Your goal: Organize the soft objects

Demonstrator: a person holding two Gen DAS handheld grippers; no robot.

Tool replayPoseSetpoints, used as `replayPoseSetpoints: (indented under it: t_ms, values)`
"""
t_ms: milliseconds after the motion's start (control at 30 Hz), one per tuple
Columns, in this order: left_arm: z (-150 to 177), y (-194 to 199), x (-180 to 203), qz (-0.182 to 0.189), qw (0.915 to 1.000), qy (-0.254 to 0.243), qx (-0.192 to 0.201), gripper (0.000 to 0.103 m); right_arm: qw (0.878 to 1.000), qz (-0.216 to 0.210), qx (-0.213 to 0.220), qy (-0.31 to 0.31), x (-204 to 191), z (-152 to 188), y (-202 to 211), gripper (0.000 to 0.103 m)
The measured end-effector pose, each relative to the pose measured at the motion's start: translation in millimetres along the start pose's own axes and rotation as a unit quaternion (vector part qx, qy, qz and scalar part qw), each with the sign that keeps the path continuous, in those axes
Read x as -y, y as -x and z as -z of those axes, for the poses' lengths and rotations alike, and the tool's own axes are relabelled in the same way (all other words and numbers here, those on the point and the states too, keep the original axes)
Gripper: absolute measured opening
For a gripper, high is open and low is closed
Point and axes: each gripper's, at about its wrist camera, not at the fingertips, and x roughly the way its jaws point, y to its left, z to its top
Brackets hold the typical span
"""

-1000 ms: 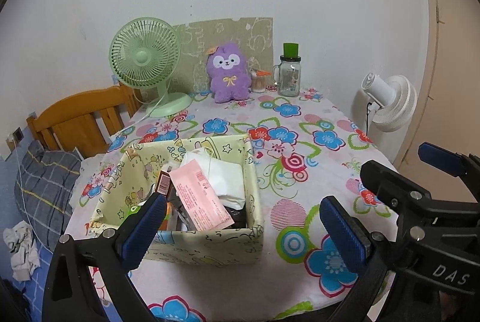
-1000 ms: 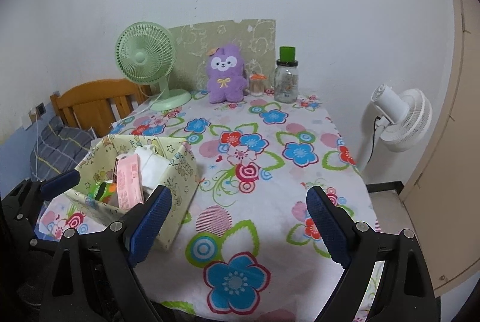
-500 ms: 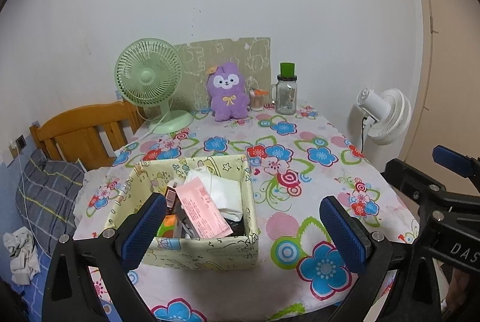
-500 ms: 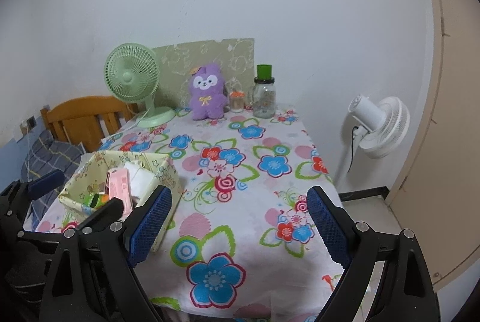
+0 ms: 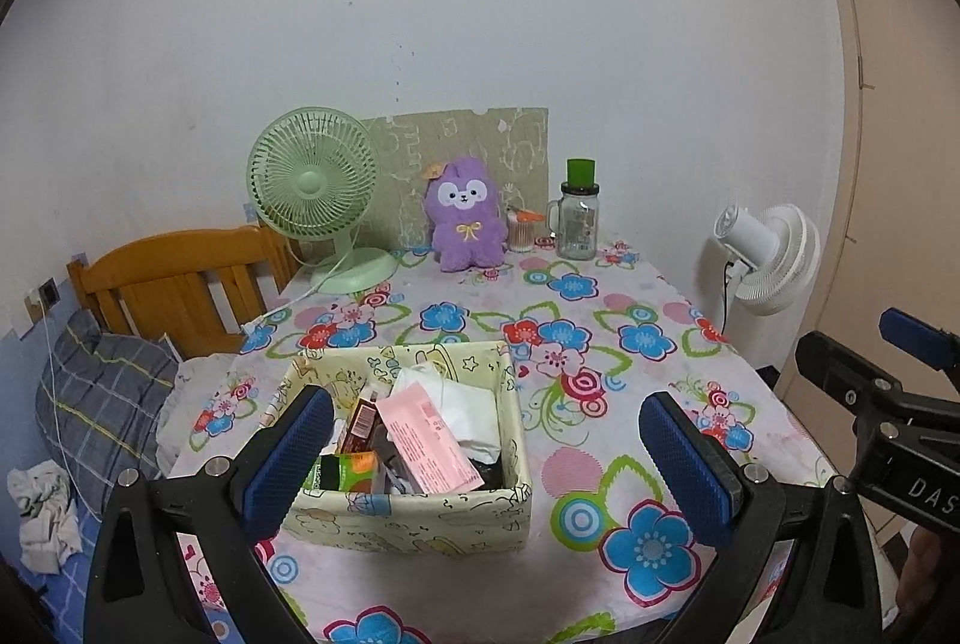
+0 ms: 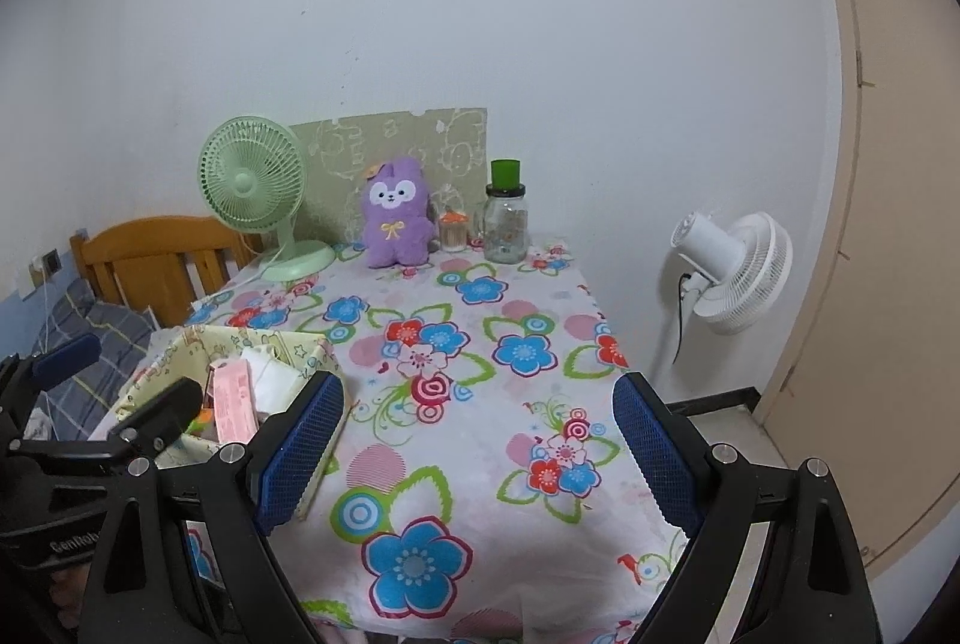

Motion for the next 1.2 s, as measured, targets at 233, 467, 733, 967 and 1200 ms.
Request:
replayPoseSetpoints:
  t_ms: [233, 467, 733, 967, 1200]
  values:
    - [-1.3, 6.7, 1.6, 0.005, 0.9999, -0.003, 0.009, 0.103, 1.000, -0.003, 0.007, -0.005, -1.9, 0.5, 5.5, 0.093]
    - [-2.3, 9.3, 0.6, 0.009, 0.9999, -0.001, 0.012, 0.103, 1.000, -0.004, 0.008, -0.006, -1.9, -0.3, 6.9, 0.093]
    - [-2.0, 9.5, 0.6, 0.010, 0.9999, 0.000, 0.011, 0.103, 1.000, -0.005, 0.009, -0.009, -0.7, -0.8, 6.6, 0.093]
    - [-3.2, 10.2, 1.0, 0.011, 0.9998, 0.000, 0.014, 0.103, 1.000, -0.005, 0.007, -0.009, -2.5, -1.9, 5.3, 0.093]
    - [-3.7, 9.5, 0.9, 0.012, 0.9999, 0.003, 0.009, 0.103, 1.000, -0.004, 0.005, -0.009, -4.3, -2.3, 4.0, 0.093]
